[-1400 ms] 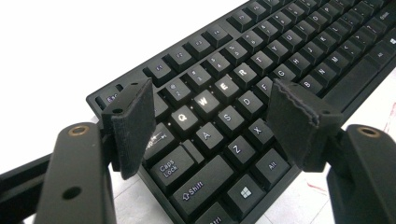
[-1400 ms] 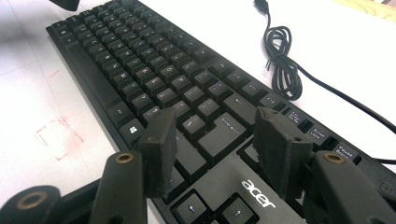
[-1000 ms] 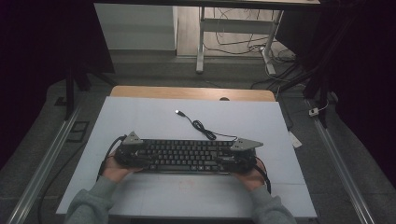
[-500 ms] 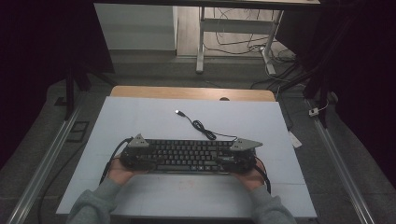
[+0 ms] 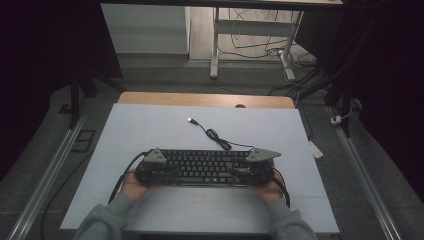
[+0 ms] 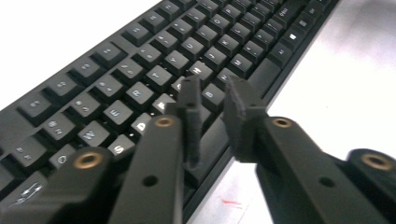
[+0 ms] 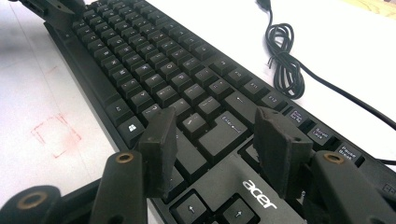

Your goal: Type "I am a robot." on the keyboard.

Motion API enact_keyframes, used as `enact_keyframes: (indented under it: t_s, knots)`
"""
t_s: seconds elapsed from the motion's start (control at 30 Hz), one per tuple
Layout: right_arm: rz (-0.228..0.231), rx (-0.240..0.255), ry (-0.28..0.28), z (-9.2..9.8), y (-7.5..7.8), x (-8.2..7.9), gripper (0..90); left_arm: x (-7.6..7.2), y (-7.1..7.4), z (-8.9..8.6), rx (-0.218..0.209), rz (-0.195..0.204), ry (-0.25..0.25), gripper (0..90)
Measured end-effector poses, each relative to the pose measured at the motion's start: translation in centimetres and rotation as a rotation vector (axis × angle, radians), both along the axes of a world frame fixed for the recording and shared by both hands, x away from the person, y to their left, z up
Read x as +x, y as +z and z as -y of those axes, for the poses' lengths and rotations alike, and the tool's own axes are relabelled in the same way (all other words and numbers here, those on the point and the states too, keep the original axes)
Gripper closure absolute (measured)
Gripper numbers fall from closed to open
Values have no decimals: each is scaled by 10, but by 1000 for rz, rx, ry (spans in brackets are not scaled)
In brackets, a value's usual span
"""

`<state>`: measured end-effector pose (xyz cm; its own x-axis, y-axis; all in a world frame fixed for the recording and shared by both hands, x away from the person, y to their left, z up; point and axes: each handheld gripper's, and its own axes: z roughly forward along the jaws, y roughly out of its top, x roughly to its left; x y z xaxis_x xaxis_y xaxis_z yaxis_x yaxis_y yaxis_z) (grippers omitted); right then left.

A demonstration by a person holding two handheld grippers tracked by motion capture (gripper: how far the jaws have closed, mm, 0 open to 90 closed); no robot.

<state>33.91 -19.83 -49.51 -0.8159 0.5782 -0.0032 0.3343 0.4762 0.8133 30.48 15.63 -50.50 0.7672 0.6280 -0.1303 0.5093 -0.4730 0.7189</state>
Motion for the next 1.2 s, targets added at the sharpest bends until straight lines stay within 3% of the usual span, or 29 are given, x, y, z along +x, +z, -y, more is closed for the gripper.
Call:
enact_keyframes:
  t_s: [0.2,0.6,1.2]
  knots:
    - [-3,-4,3,-1,0,0,500,-1,-3,6,18,-9,-25,887]
    - [-3,-5,1,-1,-1,0,499,-1,-10,18,65,-13,-47,890]
    - [-5,-11,1,-1,-1,0,498,0,-14,20,90,-11,-48,889]
